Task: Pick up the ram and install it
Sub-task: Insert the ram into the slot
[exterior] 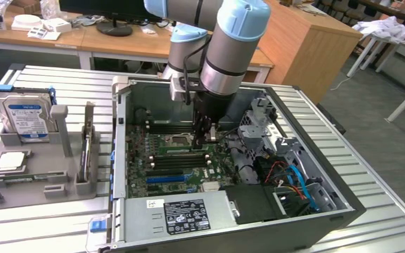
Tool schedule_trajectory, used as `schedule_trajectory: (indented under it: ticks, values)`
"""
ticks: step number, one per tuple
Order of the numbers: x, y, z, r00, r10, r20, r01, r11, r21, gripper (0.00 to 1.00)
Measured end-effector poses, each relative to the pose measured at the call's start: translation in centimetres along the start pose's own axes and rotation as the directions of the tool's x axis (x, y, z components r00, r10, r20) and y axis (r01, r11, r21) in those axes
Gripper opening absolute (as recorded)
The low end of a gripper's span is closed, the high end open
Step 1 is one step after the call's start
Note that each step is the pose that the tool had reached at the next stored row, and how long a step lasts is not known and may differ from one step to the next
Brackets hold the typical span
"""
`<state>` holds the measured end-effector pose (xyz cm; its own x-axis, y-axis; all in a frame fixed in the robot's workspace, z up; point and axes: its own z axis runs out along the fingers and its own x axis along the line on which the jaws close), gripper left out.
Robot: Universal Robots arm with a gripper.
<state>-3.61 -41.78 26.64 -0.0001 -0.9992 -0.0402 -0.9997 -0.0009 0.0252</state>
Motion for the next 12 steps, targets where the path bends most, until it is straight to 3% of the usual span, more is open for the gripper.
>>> schedule_trajectory:
  ticks: [12]
  values:
    - [0.01, -0.01, 0.43, 1.0000, 0.000, 0.0003, 0.000, 1.0000, 0.0000, 0.13]
